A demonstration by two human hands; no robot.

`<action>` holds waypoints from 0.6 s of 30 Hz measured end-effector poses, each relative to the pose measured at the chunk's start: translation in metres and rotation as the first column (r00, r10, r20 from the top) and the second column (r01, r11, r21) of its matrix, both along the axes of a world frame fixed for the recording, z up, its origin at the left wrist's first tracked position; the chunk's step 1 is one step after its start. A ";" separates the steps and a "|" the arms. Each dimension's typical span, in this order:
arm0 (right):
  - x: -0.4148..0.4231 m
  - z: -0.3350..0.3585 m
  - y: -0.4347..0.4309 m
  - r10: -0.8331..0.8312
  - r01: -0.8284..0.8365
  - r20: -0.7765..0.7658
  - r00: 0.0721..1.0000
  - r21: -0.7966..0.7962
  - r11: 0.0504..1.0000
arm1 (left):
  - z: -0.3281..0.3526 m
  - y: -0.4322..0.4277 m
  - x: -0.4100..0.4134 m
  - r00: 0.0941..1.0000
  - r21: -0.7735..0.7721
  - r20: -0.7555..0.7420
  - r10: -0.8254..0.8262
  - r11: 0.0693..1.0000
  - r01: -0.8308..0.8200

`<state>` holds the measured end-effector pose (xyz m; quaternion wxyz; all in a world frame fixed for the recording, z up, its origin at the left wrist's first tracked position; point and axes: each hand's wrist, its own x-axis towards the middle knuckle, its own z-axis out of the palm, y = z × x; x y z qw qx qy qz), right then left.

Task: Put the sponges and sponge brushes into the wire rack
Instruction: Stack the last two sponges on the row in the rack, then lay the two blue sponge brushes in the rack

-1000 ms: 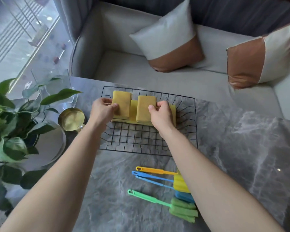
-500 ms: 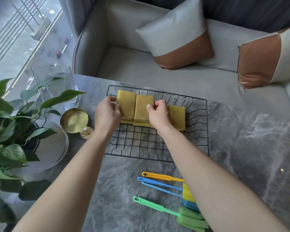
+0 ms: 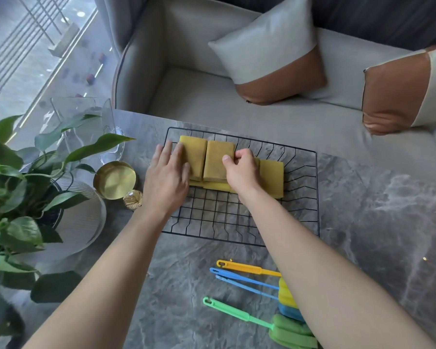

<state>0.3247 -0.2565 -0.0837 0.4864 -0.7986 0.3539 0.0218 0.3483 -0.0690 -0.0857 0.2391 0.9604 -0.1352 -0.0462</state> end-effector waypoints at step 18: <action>-0.040 0.022 -0.010 0.186 -0.164 0.071 0.980 -0.245 0.956 | 0.023 0.007 -0.031 0.999 0.010 0.033 -0.027 1.000 0.027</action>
